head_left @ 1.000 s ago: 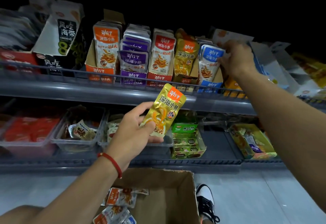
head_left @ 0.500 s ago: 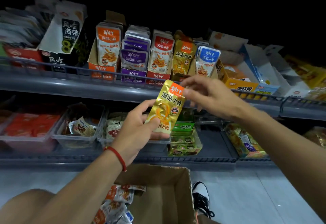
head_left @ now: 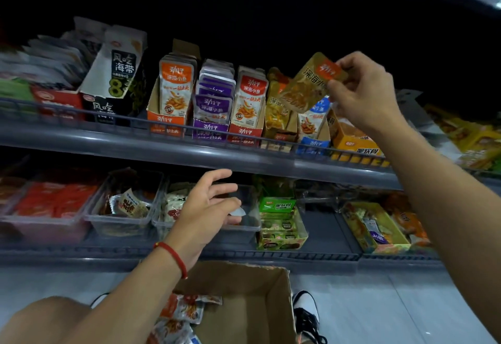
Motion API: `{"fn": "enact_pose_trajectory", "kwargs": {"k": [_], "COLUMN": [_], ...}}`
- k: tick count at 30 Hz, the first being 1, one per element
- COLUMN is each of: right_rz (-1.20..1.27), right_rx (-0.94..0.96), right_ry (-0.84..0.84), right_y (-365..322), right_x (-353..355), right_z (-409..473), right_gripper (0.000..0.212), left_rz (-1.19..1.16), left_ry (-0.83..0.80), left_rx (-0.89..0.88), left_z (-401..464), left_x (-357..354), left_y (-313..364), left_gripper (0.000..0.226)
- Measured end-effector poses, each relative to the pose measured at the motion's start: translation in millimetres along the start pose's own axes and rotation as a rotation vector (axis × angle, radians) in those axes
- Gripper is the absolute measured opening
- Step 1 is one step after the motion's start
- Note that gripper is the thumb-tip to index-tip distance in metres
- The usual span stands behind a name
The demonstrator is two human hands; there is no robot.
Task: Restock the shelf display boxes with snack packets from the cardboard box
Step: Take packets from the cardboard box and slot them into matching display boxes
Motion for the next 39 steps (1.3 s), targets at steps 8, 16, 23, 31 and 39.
{"fn": "enact_pose_trajectory", "kwargs": {"k": [8,16,23,31,39], "right_rz": [-0.124,-0.176,-0.224,-0.381,-0.437], "right_rx": [-0.071,-0.134,-0.090,-0.090,-0.059], "right_ry": [-0.123,-0.057,0.035,-0.131,-0.082], "right_y": [12.4,17.8,20.6,13.8,18.9], "right_x": [-51.6,-73.4,-70.4,-89.4,-83.9], "right_z": [33.5,42.3,42.8,54.2,48.7], "right_gripper": [0.022,0.026,0.018,0.033,0.035], "left_rz": [0.002,0.029,0.030,0.035,0.062], "left_ry": [0.035,0.047,0.052,0.056,0.069], "left_rx": [0.012,0.048,0.073,0.083,0.092], "left_z": [-0.6,0.8,-0.3,1.5,1.9], "left_x": [14.3,19.1,12.3,13.0,16.3], "left_y": [-2.5,1.0,-0.3,-1.0,-1.6], "left_gripper": [0.049,0.049,0.047,0.046,0.049]}}
Point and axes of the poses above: each hand's wrist, its own z-axis towards the middle knuckle, its own x-axis out of the back of the hand, y = z × x, the point moved 3 cm from there along z, towards the middle knuckle, and after that the axes turned 13 degrees about -y, right-handed, at the moved point
